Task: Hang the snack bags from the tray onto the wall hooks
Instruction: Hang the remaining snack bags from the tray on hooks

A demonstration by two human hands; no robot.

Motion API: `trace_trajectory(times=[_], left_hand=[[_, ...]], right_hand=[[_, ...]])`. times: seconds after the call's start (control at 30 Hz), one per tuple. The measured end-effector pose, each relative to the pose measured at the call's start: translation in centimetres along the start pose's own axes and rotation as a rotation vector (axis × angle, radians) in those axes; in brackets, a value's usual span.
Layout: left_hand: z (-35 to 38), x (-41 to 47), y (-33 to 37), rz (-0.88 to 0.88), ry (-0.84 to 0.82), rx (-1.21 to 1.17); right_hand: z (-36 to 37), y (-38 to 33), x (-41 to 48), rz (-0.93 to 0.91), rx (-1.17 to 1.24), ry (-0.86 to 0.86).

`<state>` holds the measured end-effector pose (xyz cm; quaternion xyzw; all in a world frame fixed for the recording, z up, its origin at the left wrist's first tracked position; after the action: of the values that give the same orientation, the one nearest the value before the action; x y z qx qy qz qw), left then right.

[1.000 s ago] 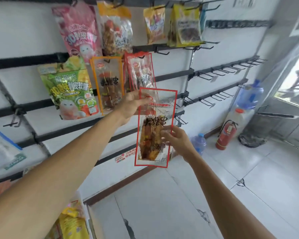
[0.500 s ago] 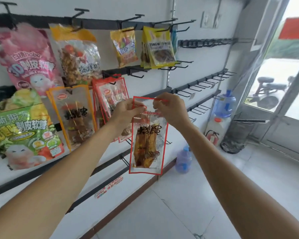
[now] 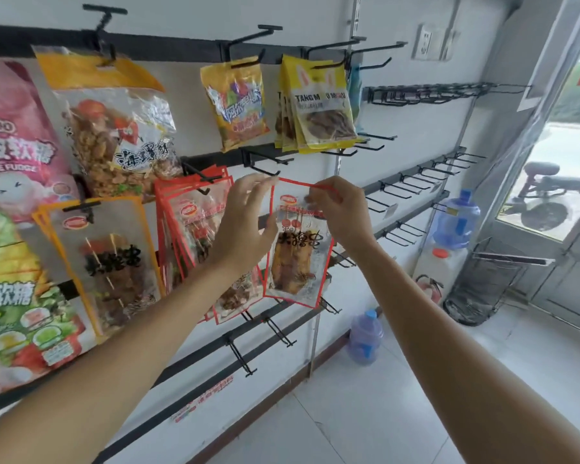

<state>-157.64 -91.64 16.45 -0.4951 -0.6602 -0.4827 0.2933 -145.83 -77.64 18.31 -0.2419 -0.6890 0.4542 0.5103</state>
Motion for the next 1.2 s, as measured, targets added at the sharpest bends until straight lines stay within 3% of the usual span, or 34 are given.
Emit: trace_trajectory(times=[0.2,0.37,0.6,0.8,0.9,1.03,1.13,1.2], left_hand=[[2.9,0.8,-2.2,0.216,-0.152,0.346],[4.4,1.3,-3.2,0.089,-0.184,0.527],[5.8,2.1,-2.6,0.064,-0.052,0.588],[6.8,2.2,-4.1,0.152,-0.193,0.903],[6.9,2.1,-4.6,0.171,-0.23,0.99],[7.7,2.3,-5.6,0.132,-0.35,1.126],[8.2,3.1,-6.4,0.066,-0.403,1.219],[8.6,3.9,-6.5,0.034,-0.415,1.226]], right_hand=[[3.2,2.8,5.4,-0.056,0.07,-0.184],[5.9,3.9,7.7,-0.097,0.131,-0.329],[6.9,4.6,10.7,-0.105,0.288,-0.51],[8.8,6.6,12.2,-0.044,0.296,-0.636],[9.9,7.9,12.6,-0.039,0.308,-0.602],[10.8,9.5,12.5,-0.063,0.136,-0.357],[10.4,10.3,11.9,-0.203,-0.085,-0.12],[10.2,10.6,11.5,-0.33,-0.155,-0.105]])
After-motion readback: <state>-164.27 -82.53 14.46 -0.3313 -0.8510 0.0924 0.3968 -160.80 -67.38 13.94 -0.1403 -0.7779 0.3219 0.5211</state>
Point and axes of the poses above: each hand's wrist, its own x-axis towards the middle knuckle, its own z-axis out of the palm, y = z × x, the point moved 2 cm from there along x, towards the middle knuckle, and after that the axes turned 12 degrees about y, right-handed, at the moved point
